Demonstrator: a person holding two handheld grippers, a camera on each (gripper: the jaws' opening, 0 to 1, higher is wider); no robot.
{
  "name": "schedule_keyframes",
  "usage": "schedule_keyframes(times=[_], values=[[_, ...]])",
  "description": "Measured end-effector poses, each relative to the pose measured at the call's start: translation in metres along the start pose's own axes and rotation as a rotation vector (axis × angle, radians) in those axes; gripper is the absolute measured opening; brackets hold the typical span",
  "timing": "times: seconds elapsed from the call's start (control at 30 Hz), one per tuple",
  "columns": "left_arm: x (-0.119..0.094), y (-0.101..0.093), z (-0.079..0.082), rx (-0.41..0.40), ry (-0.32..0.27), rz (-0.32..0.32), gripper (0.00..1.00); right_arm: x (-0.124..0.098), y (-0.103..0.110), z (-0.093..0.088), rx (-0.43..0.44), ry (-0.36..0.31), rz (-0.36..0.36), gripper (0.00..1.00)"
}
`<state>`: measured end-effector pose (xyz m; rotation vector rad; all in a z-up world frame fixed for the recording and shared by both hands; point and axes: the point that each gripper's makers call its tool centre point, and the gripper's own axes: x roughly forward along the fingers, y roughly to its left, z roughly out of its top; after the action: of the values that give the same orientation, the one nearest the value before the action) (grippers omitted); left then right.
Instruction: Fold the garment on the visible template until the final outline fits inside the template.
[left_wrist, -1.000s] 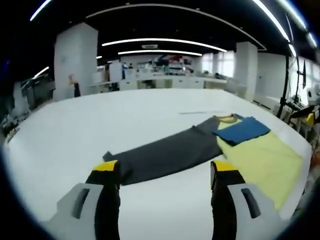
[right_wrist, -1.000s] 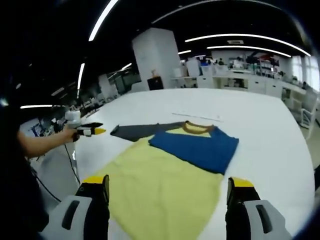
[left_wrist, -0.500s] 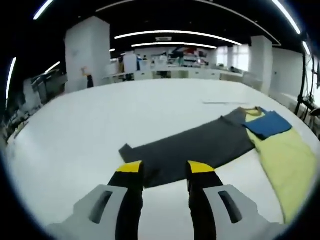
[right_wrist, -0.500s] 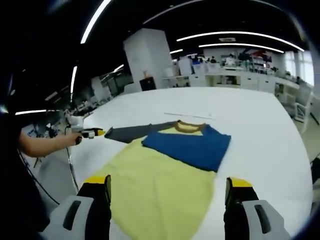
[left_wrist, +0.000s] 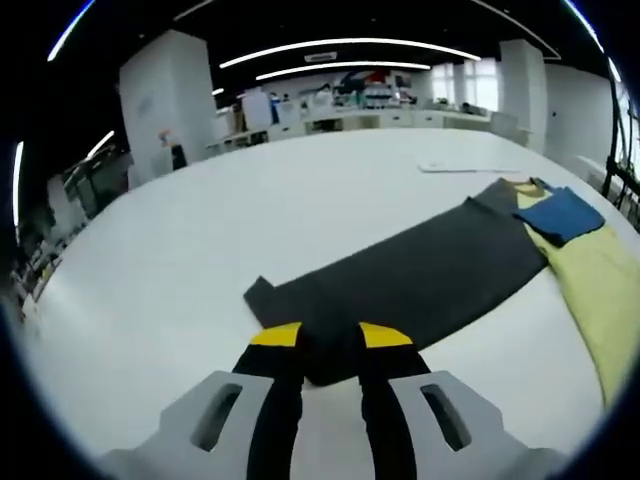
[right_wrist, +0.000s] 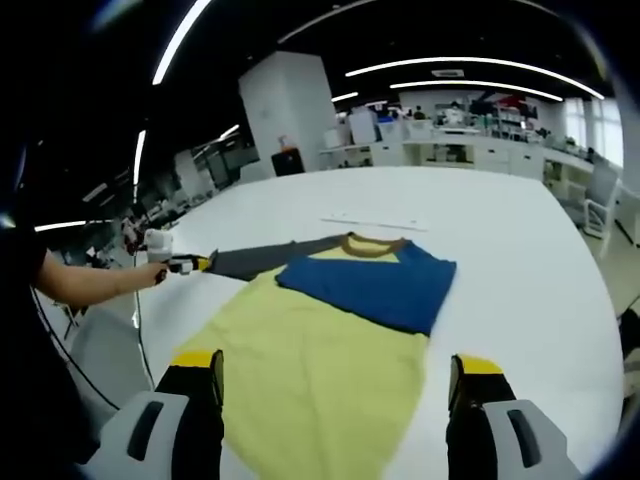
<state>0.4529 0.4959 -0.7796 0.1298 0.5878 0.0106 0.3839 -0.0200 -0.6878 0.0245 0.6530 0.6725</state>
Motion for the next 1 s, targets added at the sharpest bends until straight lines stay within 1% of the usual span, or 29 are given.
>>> schedule_keyframes(times=[0.1,0.13,0.17,0.2,0.3,0.4,0.5,0.57,0.6,0.63,0.73,0.77,0.9,0.93,1.0], values=[[0.001,0.001,-0.006,-0.007,0.019,-0.003,0.16,0.0,0.0,-0.001,0.005,0.003,-0.001,0.92],[0.001,0.0,-0.004,-0.021,-0.005,-0.003,0.15,0.0,0.0,-0.001,0.004,0.004,-0.002,0.92],[0.0,0.001,-0.008,-0.011,0.018,-0.009,0.14,-0.001,0.0,-0.001,0.004,0.005,-0.003,0.92],[0.001,0.002,-0.006,-0.027,0.01,-0.009,0.14,-0.001,0.0,-0.001,0.005,0.006,-0.003,0.92],[0.001,0.005,-0.006,-0.034,0.01,0.001,0.1,-0.001,0.001,-0.001,0.002,0.008,-0.002,0.92],[0.002,0.006,-0.007,-0.052,0.005,-0.006,0.08,-0.001,0.004,0.0,-0.001,0.005,0.0,0.91],[0.002,0.005,-0.006,-0.022,-0.003,-0.01,0.07,-0.002,0.008,0.002,-0.006,-0.002,0.005,0.92],[0.002,0.008,-0.007,-0.038,0.002,-0.001,0.03,-0.003,0.011,0.003,-0.012,-0.008,0.01,0.92],[0.002,0.009,-0.007,-0.048,-0.001,-0.004,0.03,-0.004,0.012,0.005,-0.017,-0.016,0.013,0.92],[0.002,0.008,-0.006,-0.081,-0.012,-0.01,0.03,-0.005,0.012,0.005,-0.018,-0.018,0.013,0.92],[-0.001,0.008,-0.005,-0.099,-0.024,-0.017,0.01,-0.009,0.013,0.007,-0.027,-0.031,0.008,0.93],[-0.002,0.007,-0.004,-0.129,-0.029,-0.022,0.01,-0.01,0.013,0.008,-0.029,-0.034,0.008,0.94],[-0.006,0.005,-0.002,-0.14,-0.04,-0.026,0.01,-0.014,0.014,0.007,-0.04,-0.04,0.007,0.95],[-0.008,0.006,0.001,-0.146,-0.05,-0.024,0.01,-0.015,0.015,0.007,-0.042,-0.041,0.007,0.95],[-0.01,0.006,0.01,-0.181,-0.087,-0.022,0.01,-0.016,0.016,0.007,-0.043,-0.044,0.007,0.95]])
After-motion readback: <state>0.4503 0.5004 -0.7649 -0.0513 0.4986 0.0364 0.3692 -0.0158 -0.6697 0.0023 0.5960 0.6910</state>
